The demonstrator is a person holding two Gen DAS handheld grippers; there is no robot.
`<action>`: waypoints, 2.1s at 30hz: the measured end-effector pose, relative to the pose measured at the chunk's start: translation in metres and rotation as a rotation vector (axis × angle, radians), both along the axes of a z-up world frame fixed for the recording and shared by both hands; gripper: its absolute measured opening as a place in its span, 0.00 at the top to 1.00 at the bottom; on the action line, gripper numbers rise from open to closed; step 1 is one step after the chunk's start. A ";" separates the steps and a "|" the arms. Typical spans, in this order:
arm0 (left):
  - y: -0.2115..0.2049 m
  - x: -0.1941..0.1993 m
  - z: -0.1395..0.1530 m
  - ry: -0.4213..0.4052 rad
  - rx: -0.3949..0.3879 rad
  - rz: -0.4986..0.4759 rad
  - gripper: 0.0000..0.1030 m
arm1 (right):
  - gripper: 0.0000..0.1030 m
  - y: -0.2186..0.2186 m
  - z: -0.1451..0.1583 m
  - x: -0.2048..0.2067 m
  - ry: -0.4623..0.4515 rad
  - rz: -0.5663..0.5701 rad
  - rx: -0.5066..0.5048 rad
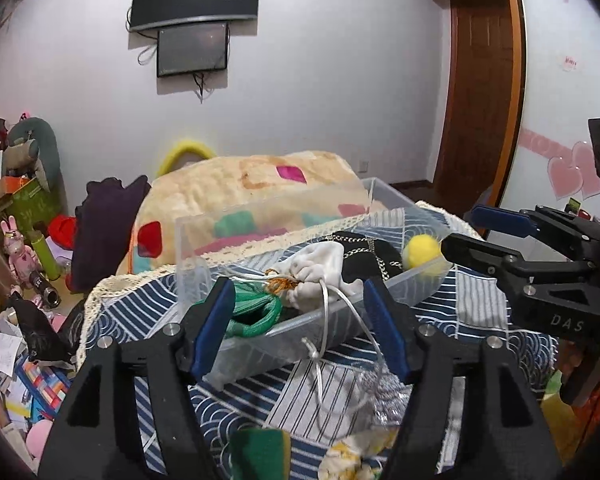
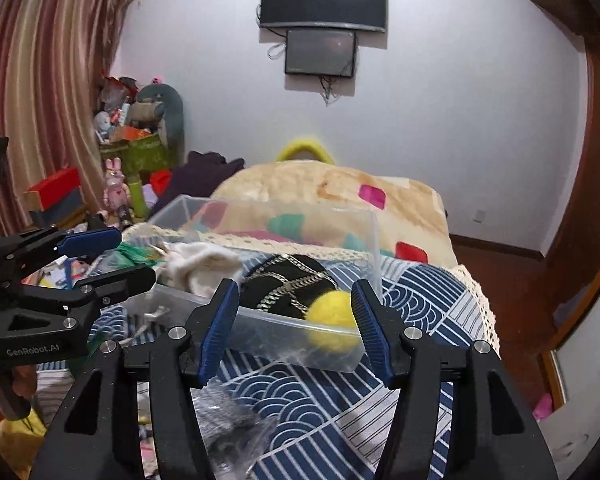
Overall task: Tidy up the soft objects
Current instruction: 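Grasp the silver plastic bag with the right tool while the left tool grasps the green sponge, then carry the silver bag and sponge into the clear box and open both tools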
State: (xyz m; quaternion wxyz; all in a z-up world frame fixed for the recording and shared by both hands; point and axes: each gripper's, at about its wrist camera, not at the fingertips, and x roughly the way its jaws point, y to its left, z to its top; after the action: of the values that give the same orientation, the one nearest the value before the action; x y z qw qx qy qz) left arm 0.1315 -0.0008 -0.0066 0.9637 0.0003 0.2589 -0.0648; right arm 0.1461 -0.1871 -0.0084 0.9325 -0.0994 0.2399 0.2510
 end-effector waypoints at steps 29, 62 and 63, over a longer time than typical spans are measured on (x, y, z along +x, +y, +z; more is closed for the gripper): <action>0.040 -0.071 -0.077 0.121 -0.039 0.123 0.03 | 0.30 0.018 -0.084 -0.033 0.222 0.062 -0.019; 0.050 -0.060 -0.021 -0.028 -0.062 0.088 0.68 | 0.72 -0.037 -0.020 -0.032 0.070 -0.017 0.133; 0.050 -0.057 -0.018 -0.034 -0.057 0.089 0.68 | 0.72 -0.036 -0.016 -0.030 0.060 -0.018 0.137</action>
State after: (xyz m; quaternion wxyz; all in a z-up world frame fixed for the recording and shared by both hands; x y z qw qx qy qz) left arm 0.0741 0.0488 -0.0243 0.9696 -0.0375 0.2400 -0.0294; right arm 0.1159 -0.2226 -0.0246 0.9317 -0.0258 0.2511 0.2613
